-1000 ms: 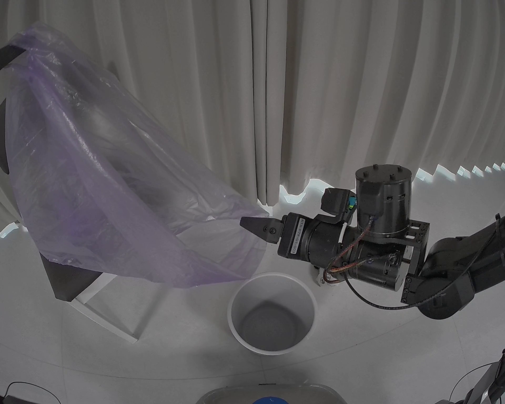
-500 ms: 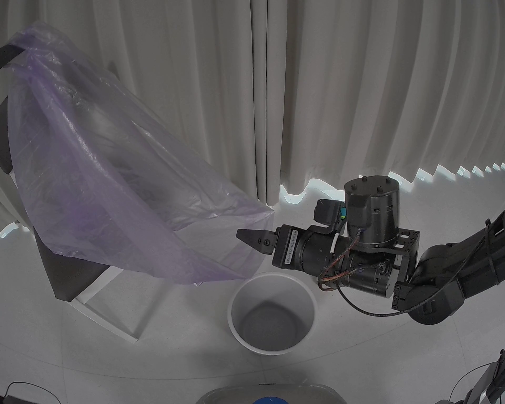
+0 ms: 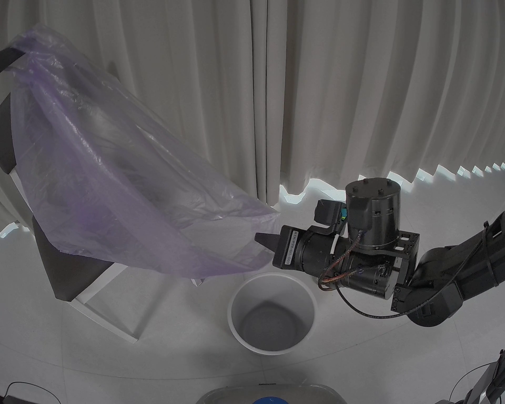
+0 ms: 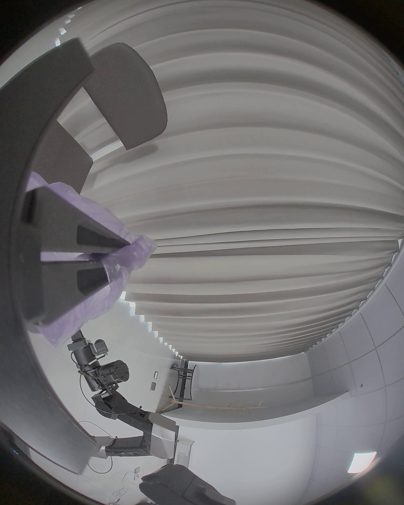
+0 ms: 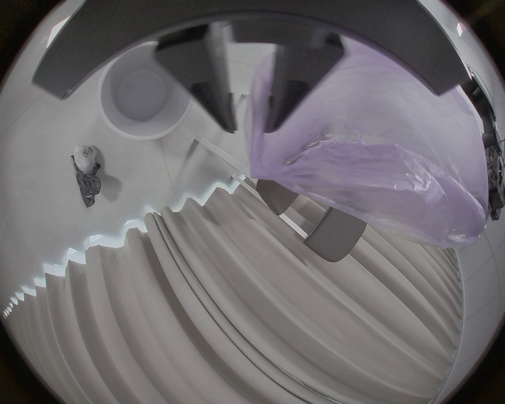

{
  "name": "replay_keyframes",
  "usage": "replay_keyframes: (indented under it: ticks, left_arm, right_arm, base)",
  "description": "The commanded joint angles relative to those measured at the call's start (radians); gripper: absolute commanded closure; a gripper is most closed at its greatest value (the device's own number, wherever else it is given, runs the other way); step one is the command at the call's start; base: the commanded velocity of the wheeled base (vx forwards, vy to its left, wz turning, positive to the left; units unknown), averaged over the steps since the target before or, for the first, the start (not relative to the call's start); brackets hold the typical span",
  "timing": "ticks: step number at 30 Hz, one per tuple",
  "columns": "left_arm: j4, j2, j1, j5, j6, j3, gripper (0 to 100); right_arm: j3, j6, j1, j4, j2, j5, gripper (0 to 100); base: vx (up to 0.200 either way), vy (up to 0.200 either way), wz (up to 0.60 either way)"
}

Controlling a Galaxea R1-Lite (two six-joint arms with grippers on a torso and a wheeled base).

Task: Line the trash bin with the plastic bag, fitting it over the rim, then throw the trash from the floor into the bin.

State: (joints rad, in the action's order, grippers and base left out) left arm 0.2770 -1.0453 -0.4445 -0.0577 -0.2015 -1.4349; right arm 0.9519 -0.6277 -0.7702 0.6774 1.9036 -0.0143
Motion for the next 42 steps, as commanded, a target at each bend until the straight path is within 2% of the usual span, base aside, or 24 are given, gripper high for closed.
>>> replay_keyframes:
  ticks: [1, 15, 25, 29, 35, 42]
  left_arm:
    - [0.001, -0.001, 0.003, 0.001, -0.003, 0.001, 100]
    - [0.008, -0.001, 0.009, -0.002, -0.013, 0.002, 100]
    - [0.008, -0.015, 0.004, -0.008, -0.036, 0.017, 100]
    - [0.005, -0.032, 0.001, -0.011, -0.036, 0.016, 100]
    - [0.010, -0.067, -0.023, -0.010, -0.024, 0.036, 100]
    - [0.062, -0.111, -0.059, -0.001, -0.024, 0.056, 100]
  right_arm:
    - [-0.002, 0.002, -0.001, -0.004, -0.001, -0.001, 100]
    - [-0.033, 0.042, 0.002, -0.007, -0.032, -0.016, 100]
    - [-0.122, 0.077, 0.002, -0.032, -0.207, -0.029, 100]
    - [-0.162, 0.111, 0.008, -0.087, -0.298, -0.043, 100]
    - [-0.168, 0.175, 0.008, -0.272, -0.402, -0.113, 100]
    - [-0.163, 0.201, 0.008, -0.412, -0.495, -0.122, 100]
  base:
    - [0.000, 0.000, 0.00]
    - [0.000, 0.000, 0.00]
    - [0.000, 0.000, 0.00]
    - [0.000, 0.000, 0.00]
    - [0.000, 0.000, 0.00]
    - [0.000, 0.000, 0.00]
